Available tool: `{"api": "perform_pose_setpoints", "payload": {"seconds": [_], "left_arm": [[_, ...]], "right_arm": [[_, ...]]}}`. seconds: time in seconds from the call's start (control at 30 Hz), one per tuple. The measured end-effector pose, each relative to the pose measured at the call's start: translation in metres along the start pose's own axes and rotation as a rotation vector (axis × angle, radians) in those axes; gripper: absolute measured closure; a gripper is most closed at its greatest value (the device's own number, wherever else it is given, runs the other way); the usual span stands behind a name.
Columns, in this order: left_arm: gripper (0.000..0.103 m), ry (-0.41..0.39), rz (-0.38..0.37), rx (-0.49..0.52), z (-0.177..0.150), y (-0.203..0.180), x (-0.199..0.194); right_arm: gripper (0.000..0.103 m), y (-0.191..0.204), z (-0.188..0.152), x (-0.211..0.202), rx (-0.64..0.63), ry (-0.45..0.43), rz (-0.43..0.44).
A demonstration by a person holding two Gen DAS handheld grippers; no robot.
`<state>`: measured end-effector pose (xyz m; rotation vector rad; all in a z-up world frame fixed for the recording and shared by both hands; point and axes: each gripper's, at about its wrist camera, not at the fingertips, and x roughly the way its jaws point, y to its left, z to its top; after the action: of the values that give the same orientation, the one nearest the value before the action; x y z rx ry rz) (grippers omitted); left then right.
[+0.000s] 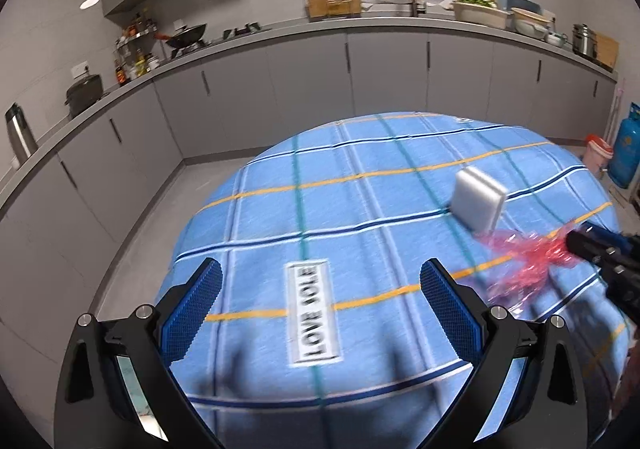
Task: Collect trash
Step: 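Grasp the pink plastic bag with the right tool while the left tool grasps the white sponge, then lift the sponge and pink bag and carry both over the bucket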
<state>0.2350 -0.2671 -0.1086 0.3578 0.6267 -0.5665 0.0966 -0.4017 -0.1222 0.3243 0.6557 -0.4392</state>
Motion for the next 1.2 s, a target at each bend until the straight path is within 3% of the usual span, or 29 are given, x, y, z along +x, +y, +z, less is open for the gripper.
{"api": "perform_pose_setpoints", "payload": {"seconds": [0.3,0.7,0.73,0.8,0.83,0.9,1.2], "left_arm": [[0.005,-0.014,-0.061,0.055,0.030,-0.073,0.025],[0.007,0.057,-0.108,0.064,0.050,-0.133,0.090],[0.009,0.065,-0.107,0.064,0.050,-0.134,0.094],[0.034,0.086,-0.123,0.067,0.048,-0.136,0.100],[0.040,0.094,-0.131,0.069,0.047,-0.136,0.101],[0.066,0.116,-0.157,0.078,0.044,-0.136,0.102],[0.069,0.070,-0.142,0.049,0.032,-0.094,0.050]], "right_arm": [[0.077,-0.077,0.022,0.005,0.106,-0.078,-0.180],[0.077,-0.112,0.027,0.029,0.152,-0.094,-0.205],[0.077,-0.114,0.027,0.029,0.151,-0.095,-0.206],[0.077,-0.114,0.026,0.030,0.153,-0.096,-0.202],[0.077,-0.114,0.027,0.029,0.154,-0.095,-0.202],[0.077,-0.113,0.025,0.030,0.152,-0.096,-0.196],[0.077,-0.085,0.021,0.010,0.111,-0.116,-0.140]]}}
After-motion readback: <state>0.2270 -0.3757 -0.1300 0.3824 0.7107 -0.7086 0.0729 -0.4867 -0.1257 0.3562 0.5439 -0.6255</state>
